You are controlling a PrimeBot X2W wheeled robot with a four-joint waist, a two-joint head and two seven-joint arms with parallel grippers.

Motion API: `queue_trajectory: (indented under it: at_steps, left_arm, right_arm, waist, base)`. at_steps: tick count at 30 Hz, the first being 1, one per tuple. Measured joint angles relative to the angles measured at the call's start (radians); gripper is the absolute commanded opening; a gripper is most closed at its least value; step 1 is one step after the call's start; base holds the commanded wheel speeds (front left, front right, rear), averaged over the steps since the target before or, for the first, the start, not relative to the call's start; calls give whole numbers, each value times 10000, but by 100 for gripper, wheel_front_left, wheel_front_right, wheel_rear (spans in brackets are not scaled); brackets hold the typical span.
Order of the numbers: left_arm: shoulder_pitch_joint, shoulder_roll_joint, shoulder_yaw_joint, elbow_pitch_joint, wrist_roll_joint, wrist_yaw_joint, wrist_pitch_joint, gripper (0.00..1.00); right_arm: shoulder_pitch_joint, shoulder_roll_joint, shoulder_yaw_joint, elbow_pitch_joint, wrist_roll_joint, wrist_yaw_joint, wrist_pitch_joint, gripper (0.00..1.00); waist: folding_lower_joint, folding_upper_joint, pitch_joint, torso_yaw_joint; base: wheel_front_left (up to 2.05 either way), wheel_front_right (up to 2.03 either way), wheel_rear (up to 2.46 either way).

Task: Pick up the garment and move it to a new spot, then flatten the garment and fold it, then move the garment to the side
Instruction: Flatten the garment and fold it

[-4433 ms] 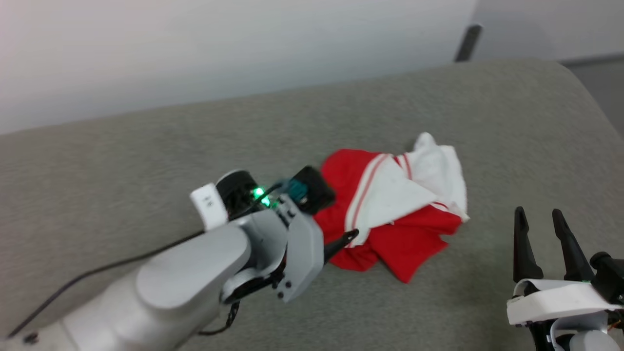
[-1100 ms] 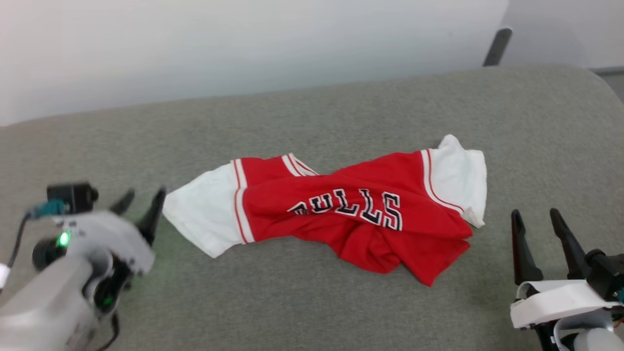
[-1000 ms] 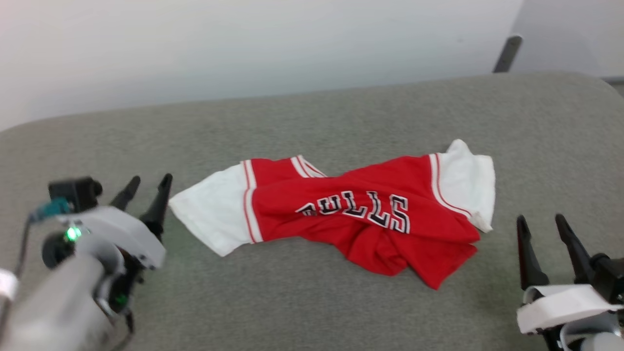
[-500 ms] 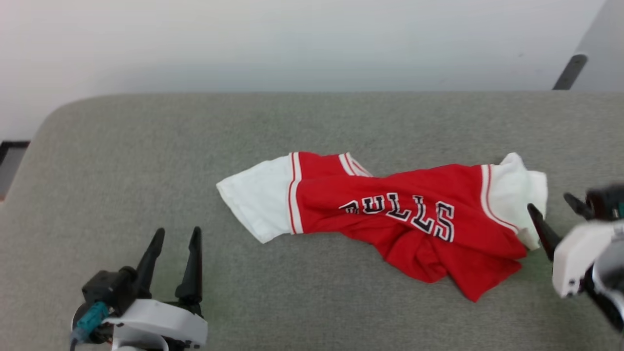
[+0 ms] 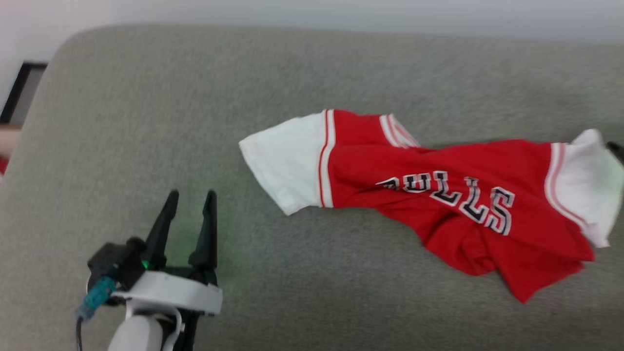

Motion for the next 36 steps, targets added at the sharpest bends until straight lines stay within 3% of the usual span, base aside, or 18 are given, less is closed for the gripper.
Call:
queue_trajectory:
  at_steps: [8, 13, 14, 15, 17, 24, 27, 33, 36]
  left_arm:
    - [-572, -274, 176, -173, 146, -161, 0, 100]
    - [-884, -2, -73, -428, 69, -163, 0, 100]
    - [-974, 144, -205, -451, 56, -163, 0, 100]
    - [-1072, 299, -311, -451, 56, -163, 0, 100]
    - [-1355, 669, -545, -447, 58, -163, 0, 100]
    - [-3286, 2713, -2594, -213, -190, -174, 290, 100]
    - [-4636, 3831, -4153, -21, -848, -174, 1507, 100]
    - [-7479, 5246, -7392, 408, -3429, -199, 3764, 100]
    - [-8747, 5593, -8838, 945, -4535, -199, 4663, 100]
  right_arm:
    - [-1251, -673, 2560, 25, 614, -2, 190, 100]
    - [-1926, -965, 3616, 48, 1344, -13, 221, 100]
    - [-2053, -1011, 3808, 48, 1473, -13, 222, 80]
    - [-2154, -1041, 3962, 59, 1615, -13, 217, 46]
    - [-2352, -1055, 4272, 86, 1921, -33, 171, 0]
    - [-2868, -660, 5108, 337, 2619, -8, -539, 0]
    - [-3150, -441, 5494, 399, 2679, -13, -754, 0]
    - [-3707, -23, 6092, 265, 2685, -44, -897, 0]
    - [-3924, 159, 6253, 182, 2589, -44, -1024, 0]
  waist:
    - [0, 1, 1014, 584]
    - [0, 0, 1465, 781]
    - [0, 1, 1527, 798]
    - [0, 1, 1572, 804]
    - [0, 0, 1609, 771]
    - [0, 0, 1581, 395]
    - [0, 1, 1567, 153]
    - [0, 0, 1631, -409]
    - [0, 0, 1739, -693]
  base:
    - [0, 0, 0]
    - [0, 0, 0]
    - [0, 0, 0]
    - [0, 0, 0]
    - [0, 0, 0]
    - [0, 0, 0]
    - [0, 0, 0]
    - [0, 0, 0]
    - [0, 0, 0]
